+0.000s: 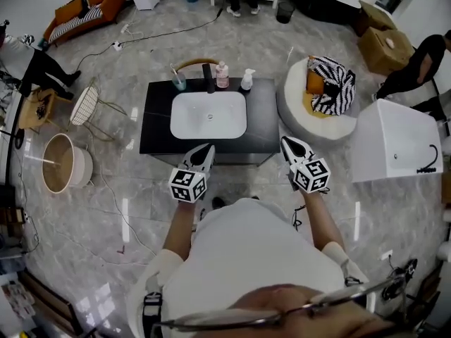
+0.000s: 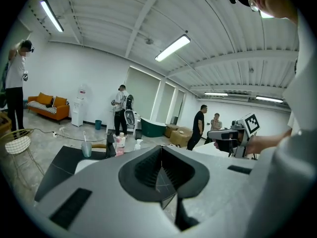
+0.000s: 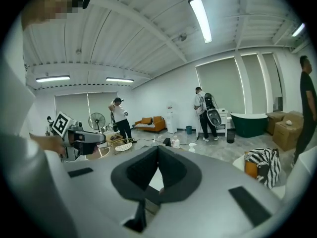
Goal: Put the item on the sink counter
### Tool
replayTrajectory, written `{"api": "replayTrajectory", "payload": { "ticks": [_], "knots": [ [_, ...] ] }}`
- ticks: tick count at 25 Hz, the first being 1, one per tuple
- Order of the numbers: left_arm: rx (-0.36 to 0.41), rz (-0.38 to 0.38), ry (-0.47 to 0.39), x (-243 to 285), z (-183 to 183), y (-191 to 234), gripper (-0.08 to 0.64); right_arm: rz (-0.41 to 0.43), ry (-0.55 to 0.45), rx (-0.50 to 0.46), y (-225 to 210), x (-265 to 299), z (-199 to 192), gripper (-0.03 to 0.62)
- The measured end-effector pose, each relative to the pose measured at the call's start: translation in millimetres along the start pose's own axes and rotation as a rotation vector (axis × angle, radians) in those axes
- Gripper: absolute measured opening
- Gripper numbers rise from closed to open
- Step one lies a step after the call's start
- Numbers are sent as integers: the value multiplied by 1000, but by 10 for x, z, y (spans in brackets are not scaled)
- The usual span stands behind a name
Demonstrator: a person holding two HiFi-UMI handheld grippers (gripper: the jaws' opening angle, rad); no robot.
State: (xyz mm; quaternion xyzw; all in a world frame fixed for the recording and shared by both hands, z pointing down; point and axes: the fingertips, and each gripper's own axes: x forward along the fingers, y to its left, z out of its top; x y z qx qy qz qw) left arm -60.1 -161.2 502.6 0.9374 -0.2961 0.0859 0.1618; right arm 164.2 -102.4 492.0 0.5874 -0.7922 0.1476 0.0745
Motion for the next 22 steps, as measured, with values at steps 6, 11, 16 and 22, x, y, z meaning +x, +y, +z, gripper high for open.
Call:
{"api": "replayTrajectory", "payload": {
  "ticks": [6, 11, 16, 22],
  "knots": [
    [12, 8, -15, 73, 97, -129, 5, 3, -12, 9, -210, -61, 61, 6],
    [11, 21, -18, 110, 115, -152, 5, 17, -13, 8, -260, -60, 55, 6],
    [6, 28, -21, 135, 108, -198, 5, 24, -21, 10, -319, -65, 75, 6],
    [5, 32, -26, 118, 119, -214, 5, 28, -24, 14, -312, -69, 93, 6]
  ]
}}
